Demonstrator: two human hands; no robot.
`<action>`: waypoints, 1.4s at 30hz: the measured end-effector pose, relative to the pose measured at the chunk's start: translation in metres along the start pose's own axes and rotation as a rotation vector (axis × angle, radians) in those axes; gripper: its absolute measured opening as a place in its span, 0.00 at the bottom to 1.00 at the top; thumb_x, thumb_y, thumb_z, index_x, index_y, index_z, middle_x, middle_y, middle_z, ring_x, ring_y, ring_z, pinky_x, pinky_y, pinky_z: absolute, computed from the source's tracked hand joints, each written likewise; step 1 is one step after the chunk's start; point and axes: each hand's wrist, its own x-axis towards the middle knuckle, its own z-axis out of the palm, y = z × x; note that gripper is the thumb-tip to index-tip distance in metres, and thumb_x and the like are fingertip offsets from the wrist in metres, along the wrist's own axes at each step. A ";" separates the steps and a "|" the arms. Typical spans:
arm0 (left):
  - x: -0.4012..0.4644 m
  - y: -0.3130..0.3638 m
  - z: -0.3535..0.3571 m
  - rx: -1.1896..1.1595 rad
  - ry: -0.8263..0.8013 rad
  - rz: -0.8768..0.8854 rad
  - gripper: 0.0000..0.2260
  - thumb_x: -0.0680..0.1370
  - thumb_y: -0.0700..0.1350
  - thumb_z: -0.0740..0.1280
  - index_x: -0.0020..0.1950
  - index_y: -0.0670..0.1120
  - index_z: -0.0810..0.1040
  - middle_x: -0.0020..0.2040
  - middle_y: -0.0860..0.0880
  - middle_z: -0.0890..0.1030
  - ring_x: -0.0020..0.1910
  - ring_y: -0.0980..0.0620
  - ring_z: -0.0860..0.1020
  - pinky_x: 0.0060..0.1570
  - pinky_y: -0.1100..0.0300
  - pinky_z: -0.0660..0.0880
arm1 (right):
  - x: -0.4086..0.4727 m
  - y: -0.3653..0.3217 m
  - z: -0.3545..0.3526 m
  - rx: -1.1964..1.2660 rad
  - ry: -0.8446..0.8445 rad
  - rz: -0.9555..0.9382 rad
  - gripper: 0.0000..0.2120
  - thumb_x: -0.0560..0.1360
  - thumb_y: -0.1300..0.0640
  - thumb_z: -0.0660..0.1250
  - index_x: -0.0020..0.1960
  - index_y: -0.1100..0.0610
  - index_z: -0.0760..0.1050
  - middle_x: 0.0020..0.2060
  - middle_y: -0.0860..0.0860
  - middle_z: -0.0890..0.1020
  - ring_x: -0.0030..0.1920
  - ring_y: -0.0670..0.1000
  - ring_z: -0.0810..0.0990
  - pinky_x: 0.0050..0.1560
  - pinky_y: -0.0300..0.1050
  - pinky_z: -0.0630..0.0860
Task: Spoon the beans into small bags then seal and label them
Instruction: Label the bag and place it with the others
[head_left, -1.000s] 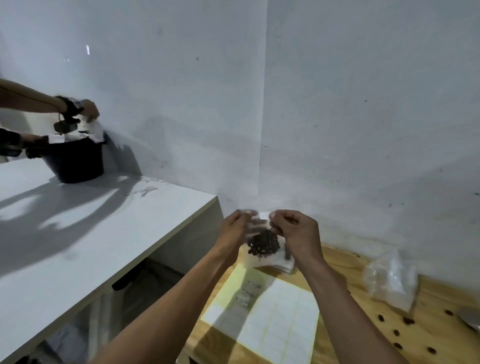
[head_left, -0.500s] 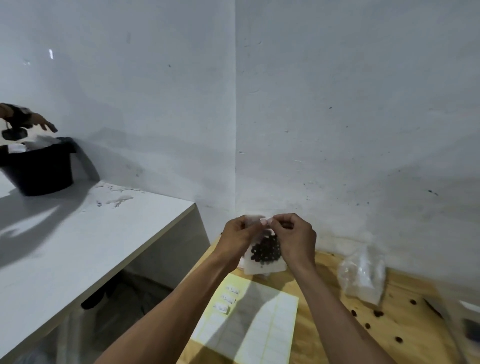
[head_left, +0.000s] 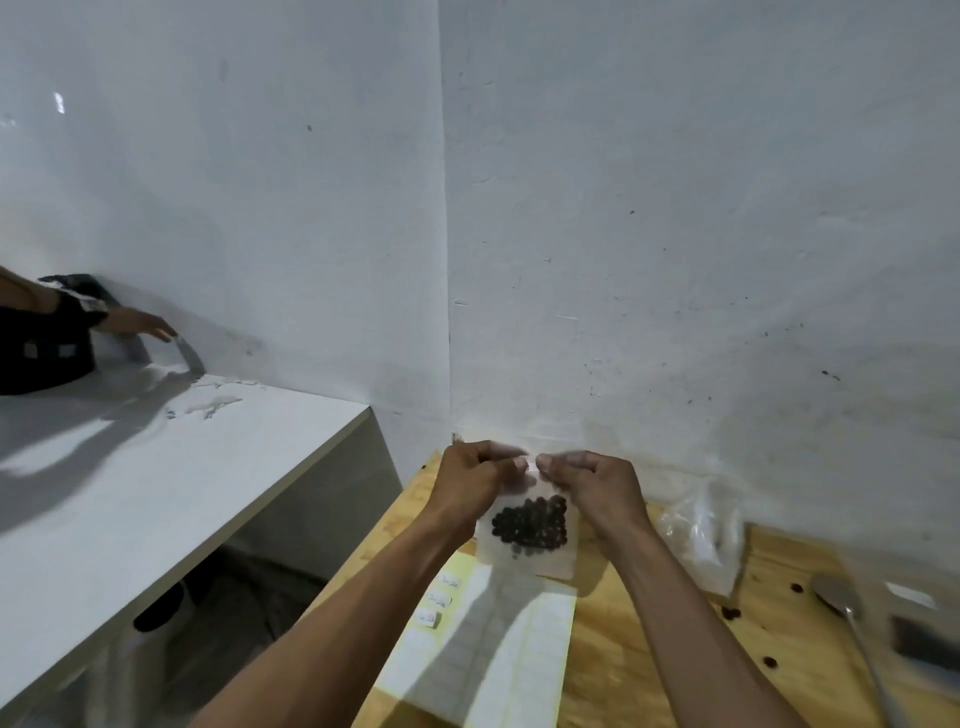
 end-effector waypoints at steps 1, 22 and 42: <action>0.000 0.000 0.003 0.023 0.006 0.000 0.05 0.76 0.34 0.73 0.51 0.37 0.84 0.43 0.40 0.87 0.43 0.46 0.87 0.47 0.58 0.83 | -0.001 0.001 -0.003 0.009 -0.001 0.004 0.04 0.72 0.57 0.77 0.40 0.57 0.86 0.37 0.51 0.88 0.43 0.52 0.86 0.45 0.42 0.79; -0.032 -0.009 0.222 0.060 -0.362 -0.184 0.11 0.69 0.40 0.81 0.44 0.42 0.80 0.42 0.45 0.85 0.42 0.48 0.84 0.41 0.56 0.81 | -0.052 0.006 -0.228 -0.336 0.471 0.062 0.26 0.72 0.56 0.78 0.67 0.53 0.72 0.53 0.54 0.81 0.53 0.55 0.82 0.52 0.49 0.81; -0.075 -0.058 0.340 1.049 -0.752 0.355 0.20 0.83 0.54 0.60 0.64 0.40 0.77 0.64 0.37 0.76 0.67 0.39 0.68 0.70 0.49 0.63 | -0.088 0.070 -0.315 -0.807 0.555 0.343 0.20 0.82 0.50 0.62 0.71 0.59 0.75 0.67 0.56 0.80 0.66 0.57 0.77 0.65 0.45 0.71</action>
